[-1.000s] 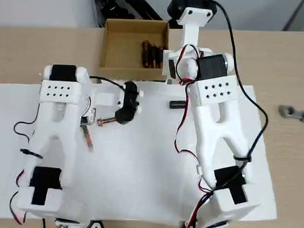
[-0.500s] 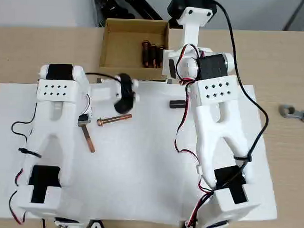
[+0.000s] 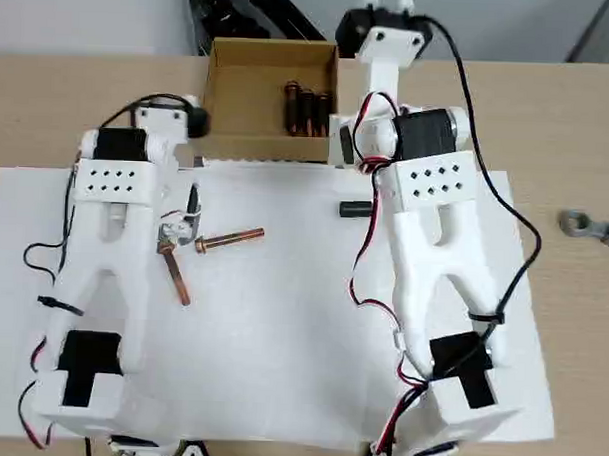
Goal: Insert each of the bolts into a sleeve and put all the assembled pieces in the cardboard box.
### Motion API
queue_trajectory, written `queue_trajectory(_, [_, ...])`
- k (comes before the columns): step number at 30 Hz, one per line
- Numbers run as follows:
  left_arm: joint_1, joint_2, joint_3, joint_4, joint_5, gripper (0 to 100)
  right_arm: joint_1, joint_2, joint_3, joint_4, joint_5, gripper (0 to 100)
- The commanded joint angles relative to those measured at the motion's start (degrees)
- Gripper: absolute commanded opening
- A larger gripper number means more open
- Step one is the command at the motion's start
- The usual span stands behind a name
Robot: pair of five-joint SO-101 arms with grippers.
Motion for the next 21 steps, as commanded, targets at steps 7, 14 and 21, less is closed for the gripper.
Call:
queue_trajectory(7, [-0.4,-0.3,-2.2,-1.2,28.7,8,5.5,-10.5,-2.5,7.7,0.4,19.9])
queue_trajectory(14, [-0.4,4.0,7.6,-7.2,31.4,8,5.8,-16.8,4.4,8.7,0.1,19.9])
queue_trajectory(21, [-0.4,12.0,9.0,-15.0,31.4,8,5.8,-22.3,15.8,8.6,0.1,19.9])
